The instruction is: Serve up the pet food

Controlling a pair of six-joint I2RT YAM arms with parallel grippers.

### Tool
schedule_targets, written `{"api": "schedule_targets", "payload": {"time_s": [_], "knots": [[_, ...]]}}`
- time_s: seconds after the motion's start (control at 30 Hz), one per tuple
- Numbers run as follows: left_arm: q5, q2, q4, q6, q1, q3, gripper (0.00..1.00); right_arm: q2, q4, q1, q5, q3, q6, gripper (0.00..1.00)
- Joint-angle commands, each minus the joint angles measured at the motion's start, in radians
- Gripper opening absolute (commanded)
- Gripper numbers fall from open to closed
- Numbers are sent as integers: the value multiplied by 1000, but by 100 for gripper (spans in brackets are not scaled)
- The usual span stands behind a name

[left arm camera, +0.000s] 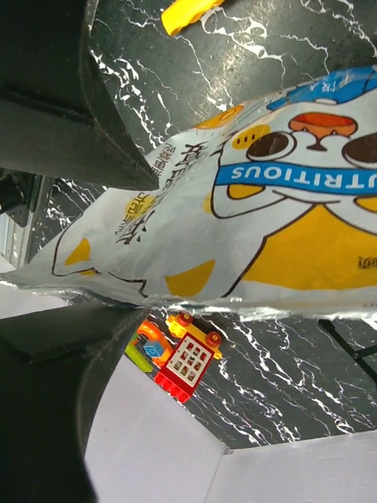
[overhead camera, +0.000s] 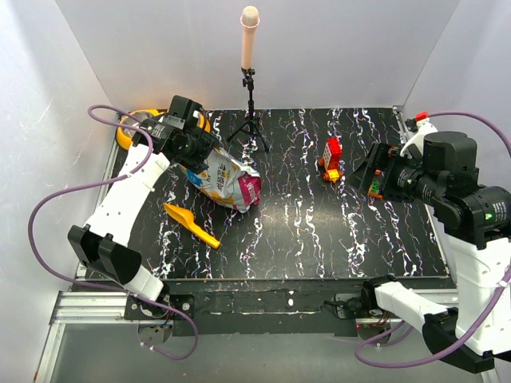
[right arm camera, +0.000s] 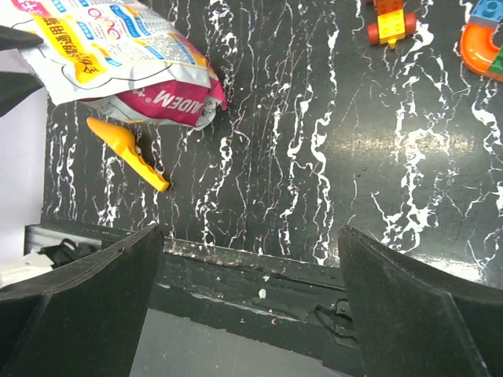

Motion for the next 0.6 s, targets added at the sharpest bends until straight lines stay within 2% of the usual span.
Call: {"api": "schedule_targets", "payload": {"time_s": [0.0, 0.2, 0.27, 0.43, 0.57], "knots": [[-55, -5, 43, 20, -30, 17, 49, -4, 25, 3, -78, -22, -22, 99], [-10, -29, 138, 46, -59, -42, 15, 13, 30, 61, -112, -51, -51, 99], [17, -34, 153, 58, -76, -42, 0, 13, 42, 103, -114, -63, -57, 99], [221, -25, 184, -45, -155, -83, 0, 15, 94, 215, -132, -109, -53, 98], [203, -23, 209, -82, -315, -51, 0, 27, 117, 288, -125, -123, -37, 96]]}}
